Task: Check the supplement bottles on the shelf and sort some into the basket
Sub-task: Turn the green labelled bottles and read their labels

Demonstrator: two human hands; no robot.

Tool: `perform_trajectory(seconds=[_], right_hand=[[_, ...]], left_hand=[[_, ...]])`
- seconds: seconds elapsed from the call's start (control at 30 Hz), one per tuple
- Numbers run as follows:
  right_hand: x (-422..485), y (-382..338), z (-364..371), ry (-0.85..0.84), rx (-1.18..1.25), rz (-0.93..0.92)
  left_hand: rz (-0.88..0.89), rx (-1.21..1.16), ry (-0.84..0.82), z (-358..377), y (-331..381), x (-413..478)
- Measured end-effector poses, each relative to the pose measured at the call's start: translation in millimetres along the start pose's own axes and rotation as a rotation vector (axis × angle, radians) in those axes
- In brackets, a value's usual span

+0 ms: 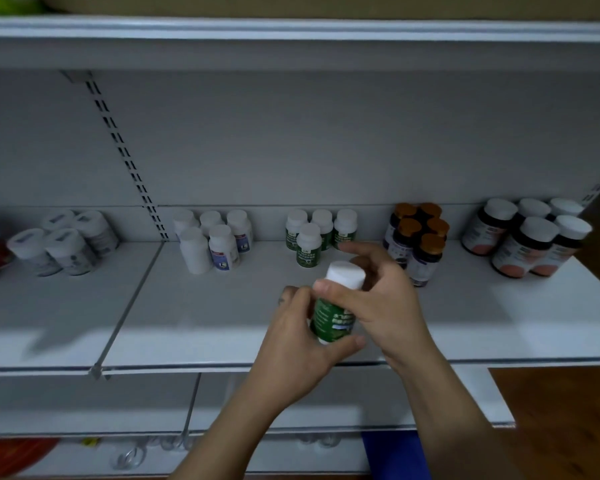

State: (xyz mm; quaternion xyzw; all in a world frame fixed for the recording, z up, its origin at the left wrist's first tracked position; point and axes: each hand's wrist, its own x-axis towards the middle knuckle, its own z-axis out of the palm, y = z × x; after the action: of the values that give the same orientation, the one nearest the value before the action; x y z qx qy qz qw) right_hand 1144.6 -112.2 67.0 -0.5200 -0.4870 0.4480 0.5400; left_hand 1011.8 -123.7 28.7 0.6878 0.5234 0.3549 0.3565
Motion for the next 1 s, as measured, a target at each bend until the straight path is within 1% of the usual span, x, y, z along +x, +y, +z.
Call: perform_trajectory(seconds=[0.07, 0.17, 0.3, 0.37, 0.5, 0.57, 0.67, 0.77, 0.83, 0.9, 1.0], right_hand=[[-1.8, -0.9, -0.1, -0.07, -0.051, -0.026], [-2.0, -5.4, -9.8, -0.164, -0.106, -0.029], [-2.6, -5.1, -19.4, -0.227, -0.106, -0.032], [-1.7, -3.1, -20.1, -0.201, -0.15, -0.046], [-0.7, 0.9, -16.9, -0.116, -0.461, -0.14], [-0.2, 1.7, -11.7, -0.078, -0.569, -0.173], [3.5, 2.7, -3.5, -0.041, -0.637, -0.199], [20.2, 7.9, 0.9, 0.002, -0.634, -0.201], [41.9, 14.5, -1.0, 0.002, -0.629, -0.124], [69.6, 23.6, -6.7, -0.022, -0.686, -0.028], [107.9, 39.1, -16.0, 0.009, -0.771, -0.025]], left_hand=[[-0.016, -0.077, 0.021, -1.8, 0.9, -0.1], [-0.007, -0.242, -0.011, -7.7, -1.1, -3.0], [0.032, -0.221, -0.047, -11.9, -3.9, -3.2], [0.039, -0.199, -0.044, -11.3, -6.8, -2.9], [0.013, -0.143, 0.006, -9.4, -16.2, 1.3], [0.008, -0.121, 0.016, -8.8, -23.0, 6.6], [0.026, -0.057, 0.034, -7.6, -31.8, 18.7], [0.047, 0.046, 0.044, -5.9, -41.3, 33.9], [0.031, 0.181, 0.014, -7.2, -48.6, 41.7], [-0.001, 0.337, -0.025, -12.3, -56.5, 46.5], [-0.029, 0.571, -0.062, -24.7, -65.3, 51.3]])
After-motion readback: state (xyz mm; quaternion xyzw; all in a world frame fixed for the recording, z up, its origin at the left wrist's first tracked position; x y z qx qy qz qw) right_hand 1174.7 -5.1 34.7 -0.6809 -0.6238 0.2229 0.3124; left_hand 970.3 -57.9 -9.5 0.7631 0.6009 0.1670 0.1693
